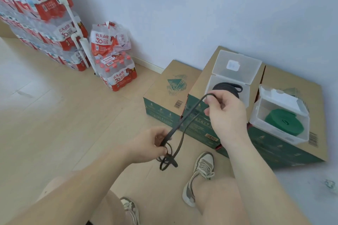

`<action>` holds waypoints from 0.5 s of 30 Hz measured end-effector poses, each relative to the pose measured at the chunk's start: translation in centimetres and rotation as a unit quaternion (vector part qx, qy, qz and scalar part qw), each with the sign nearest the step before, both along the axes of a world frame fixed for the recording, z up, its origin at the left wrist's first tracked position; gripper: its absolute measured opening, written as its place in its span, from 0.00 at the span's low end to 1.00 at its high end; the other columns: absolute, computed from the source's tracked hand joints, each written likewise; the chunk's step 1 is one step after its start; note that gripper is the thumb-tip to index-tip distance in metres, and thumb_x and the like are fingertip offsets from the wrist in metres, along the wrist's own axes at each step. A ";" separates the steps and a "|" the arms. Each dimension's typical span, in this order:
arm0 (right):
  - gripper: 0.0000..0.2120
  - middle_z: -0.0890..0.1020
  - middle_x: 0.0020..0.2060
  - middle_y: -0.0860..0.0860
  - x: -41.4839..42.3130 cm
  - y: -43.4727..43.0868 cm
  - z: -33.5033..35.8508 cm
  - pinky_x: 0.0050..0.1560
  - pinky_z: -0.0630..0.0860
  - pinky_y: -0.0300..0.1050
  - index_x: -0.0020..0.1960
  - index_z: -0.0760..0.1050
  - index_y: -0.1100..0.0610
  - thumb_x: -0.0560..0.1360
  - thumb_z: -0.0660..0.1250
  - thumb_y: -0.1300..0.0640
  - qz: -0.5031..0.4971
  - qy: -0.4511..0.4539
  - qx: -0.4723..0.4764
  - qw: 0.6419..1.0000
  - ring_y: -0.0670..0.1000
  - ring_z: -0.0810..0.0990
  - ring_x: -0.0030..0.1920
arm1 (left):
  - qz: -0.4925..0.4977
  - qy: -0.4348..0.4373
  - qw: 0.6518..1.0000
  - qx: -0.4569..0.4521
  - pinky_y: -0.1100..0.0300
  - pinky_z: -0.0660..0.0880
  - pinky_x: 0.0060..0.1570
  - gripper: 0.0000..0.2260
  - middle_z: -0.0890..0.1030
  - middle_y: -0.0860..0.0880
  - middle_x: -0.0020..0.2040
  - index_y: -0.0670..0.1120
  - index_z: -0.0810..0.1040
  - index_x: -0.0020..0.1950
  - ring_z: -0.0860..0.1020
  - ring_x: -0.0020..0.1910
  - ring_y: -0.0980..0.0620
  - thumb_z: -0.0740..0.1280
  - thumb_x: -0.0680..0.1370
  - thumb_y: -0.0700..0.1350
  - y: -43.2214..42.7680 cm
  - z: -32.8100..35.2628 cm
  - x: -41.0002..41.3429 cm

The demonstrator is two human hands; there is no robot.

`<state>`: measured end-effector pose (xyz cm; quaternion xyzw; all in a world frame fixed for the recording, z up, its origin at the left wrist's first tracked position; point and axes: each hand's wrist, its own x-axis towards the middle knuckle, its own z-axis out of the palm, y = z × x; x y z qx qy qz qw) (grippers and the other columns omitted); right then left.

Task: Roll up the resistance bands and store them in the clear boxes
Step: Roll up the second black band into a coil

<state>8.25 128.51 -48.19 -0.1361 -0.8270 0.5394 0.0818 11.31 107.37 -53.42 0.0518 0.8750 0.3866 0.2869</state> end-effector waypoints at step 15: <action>0.24 0.88 0.50 0.48 -5.4 -1.8 -7.0 0.55 0.83 0.48 0.63 0.83 0.45 0.78 0.66 0.70 0.247 -0.064 -0.003 0.967 0.51 0.87 0.47 | 0.099 0.176 0.962 0.185 0.65 0.78 0.49 0.22 0.85 0.54 0.48 0.59 0.79 0.64 0.83 0.48 0.55 0.69 0.79 0.34 0.3 -0.3 -7.7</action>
